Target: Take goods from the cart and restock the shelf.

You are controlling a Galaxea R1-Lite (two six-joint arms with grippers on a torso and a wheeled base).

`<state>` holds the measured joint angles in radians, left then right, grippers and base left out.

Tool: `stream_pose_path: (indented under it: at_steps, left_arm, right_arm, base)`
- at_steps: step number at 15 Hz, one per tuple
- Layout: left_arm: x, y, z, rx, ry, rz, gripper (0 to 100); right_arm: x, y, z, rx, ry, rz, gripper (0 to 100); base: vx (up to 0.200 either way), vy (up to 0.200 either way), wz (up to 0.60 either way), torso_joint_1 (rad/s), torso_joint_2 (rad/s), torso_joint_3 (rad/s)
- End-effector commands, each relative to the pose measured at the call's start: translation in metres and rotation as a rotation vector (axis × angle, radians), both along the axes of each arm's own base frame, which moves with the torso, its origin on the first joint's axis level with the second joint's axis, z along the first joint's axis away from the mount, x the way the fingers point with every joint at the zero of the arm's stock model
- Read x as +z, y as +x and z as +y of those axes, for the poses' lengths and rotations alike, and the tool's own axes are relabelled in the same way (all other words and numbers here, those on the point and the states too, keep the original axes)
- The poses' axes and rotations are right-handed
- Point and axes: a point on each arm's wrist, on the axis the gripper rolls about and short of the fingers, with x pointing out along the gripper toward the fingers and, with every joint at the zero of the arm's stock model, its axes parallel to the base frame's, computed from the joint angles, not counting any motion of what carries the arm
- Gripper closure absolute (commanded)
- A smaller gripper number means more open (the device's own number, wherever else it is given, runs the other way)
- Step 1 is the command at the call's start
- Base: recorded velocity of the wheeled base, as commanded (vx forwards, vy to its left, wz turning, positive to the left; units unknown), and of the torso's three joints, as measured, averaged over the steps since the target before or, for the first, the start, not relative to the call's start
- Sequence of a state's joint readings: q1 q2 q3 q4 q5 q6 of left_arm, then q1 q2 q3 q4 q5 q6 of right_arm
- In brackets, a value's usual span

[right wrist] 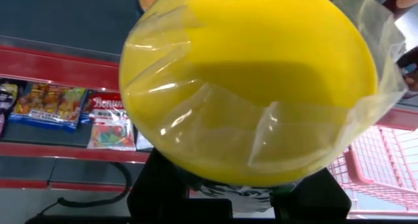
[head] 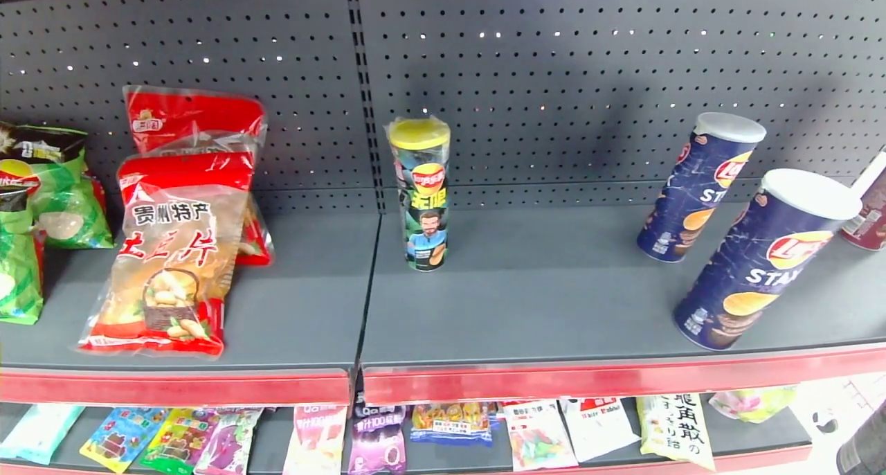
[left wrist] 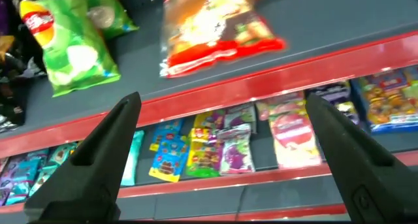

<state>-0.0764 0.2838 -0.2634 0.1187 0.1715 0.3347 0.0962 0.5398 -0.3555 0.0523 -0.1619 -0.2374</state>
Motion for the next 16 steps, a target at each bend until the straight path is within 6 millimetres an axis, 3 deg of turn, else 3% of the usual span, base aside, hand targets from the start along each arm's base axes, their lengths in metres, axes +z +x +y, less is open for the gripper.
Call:
stream_pose_path:
  at_steps: [1, 3, 9, 12, 16]
  left_arm:
    - [0.000, 0.000, 0.000, 0.000, 0.000, -0.001, 0]
    - [0.000, 0.000, 0.000, 0.000, 0.000, -0.003, 0]
    - [0.000, -0.003, 0.000, 0.003, 0.002, -0.019, 0]
    - [0.000, -0.002, 0.000, 0.001, 0.002, -0.018, 0]
    - [0.001, -0.002, 0.000, -0.014, 0.000, -0.019, 0]
  right_arm:
    - [0.000, 0.000, 0.000, 0.003, 0.000, -0.002, 100]
    - [0.000, -0.001, 0.000, 0.004, 0.001, -0.008, 100]
    - [0.004, -0.005, 0.000, 0.042, 0.012, -0.041, 100]
    - [0.004, -0.015, 0.004, 0.223, 0.056, -0.084, 100]
    - [0.002, -0.020, 0.008, 0.424, 0.093, -0.086, 100]
  base:
    - [0.000, 0.200, 0.00, 0.002, -0.01, 0.002]
    - [0.000, 0.200, 0.00, 0.002, 0.00, 0.000]
    - [0.000, 0.000, 0.00, 0.000, 0.00, 0.000]
    - [0.200, 0.000, 0.00, -0.004, 0.00, 0.007]
    - [0.000, 0.000, 0.00, 0.000, 0.00, 0.000]
